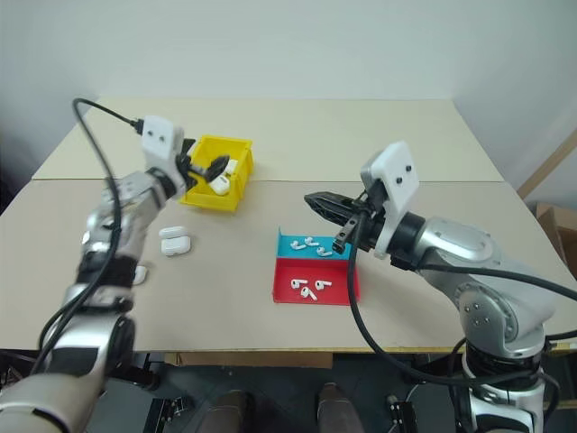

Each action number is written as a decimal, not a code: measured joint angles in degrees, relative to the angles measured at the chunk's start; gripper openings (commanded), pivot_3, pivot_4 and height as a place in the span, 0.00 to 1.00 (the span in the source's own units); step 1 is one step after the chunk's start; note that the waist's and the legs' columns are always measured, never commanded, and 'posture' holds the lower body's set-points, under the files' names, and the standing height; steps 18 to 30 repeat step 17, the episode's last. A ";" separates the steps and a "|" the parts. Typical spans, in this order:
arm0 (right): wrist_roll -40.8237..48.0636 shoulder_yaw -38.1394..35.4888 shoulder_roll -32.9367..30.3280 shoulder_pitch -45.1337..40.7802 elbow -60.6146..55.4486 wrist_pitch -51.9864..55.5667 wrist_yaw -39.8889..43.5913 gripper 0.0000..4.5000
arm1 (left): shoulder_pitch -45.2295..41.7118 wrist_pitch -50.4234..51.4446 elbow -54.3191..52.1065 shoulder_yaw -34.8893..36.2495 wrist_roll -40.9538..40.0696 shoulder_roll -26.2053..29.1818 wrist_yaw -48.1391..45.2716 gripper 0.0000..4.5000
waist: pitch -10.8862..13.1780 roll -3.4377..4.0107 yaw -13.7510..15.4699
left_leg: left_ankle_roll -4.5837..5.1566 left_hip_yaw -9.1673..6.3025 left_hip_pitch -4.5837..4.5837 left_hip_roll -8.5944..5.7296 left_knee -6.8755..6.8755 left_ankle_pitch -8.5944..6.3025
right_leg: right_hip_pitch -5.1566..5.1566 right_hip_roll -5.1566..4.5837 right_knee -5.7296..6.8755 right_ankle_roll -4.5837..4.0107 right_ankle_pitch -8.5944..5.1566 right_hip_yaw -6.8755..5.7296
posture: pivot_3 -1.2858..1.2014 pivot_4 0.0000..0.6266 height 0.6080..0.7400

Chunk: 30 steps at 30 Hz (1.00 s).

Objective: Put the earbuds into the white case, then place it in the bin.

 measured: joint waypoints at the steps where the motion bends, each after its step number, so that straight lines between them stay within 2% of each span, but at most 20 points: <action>1: -0.33 0.18 -0.53 1.20 -0.02 -0.87 0.74 0.00 | 2.19 1.16 -3.34 -0.06 -1.91 1.42 -3.35 1.00 | 0.00 0.00 -0.01 | -0.01 0.00 0.01 0.00 0.01 0.01 | 0.01 0.00 -0.01 0.00 0.00 0.00 | 0.52 0.24 1.00; 5: -2.43 0.33 -5.82 9.61 0.27 -5.67 6.79 0.00 | 13.08 5.12 -17.69 3.02 -11.71 10.50 -17.48 1.00 | 0.00 -0.01 -0.03 | -0.01 0.03 0.11 0.03 0.01 0.00 | 0.10 0.01 -0.04 0.01 -0.02 0.00 | 0.52 0.24 1.00; 13: -4.43 -1.51 -14.88 19.14 3.81 -12.80 19.71 0.00 | 31.33 9.09 -33.79 11.52 -25.93 24.56 -37.76 1.00 | 0.00 -0.01 0.00 | 0.00 0.12 0.17 0.09 0.01 0.00 | 0.11 0.02 -0.04 0.10 -0.13 0.03 | 0.52 0.24 1.00; 17: -4.24 -4.15 -17.81 19.55 4.65 -15.08 24.05 0.00 | 34.63 9.27 -37.27 15.13 -28.57 25.59 -39.09 1.00 | -0.01 -0.03 0.31 | 0.00 0.13 0.21 0.10 0.02 0.00 | 0.17 0.03 -0.05 0.34 -0.28 0.02 | 0.52 0.24 1.00; 30: -4.24 -4.15 -17.81 19.55 4.65 -15.08 24.05 0.00 | 34.63 9.27 -37.27 15.13 -28.57 25.59 -39.09 1.00 | -0.01 -0.03 0.31 | 0.00 0.13 0.21 0.10 0.02 0.00 | 0.17 0.03 -0.05 0.34 -0.28 0.02 | 0.52 0.24 1.00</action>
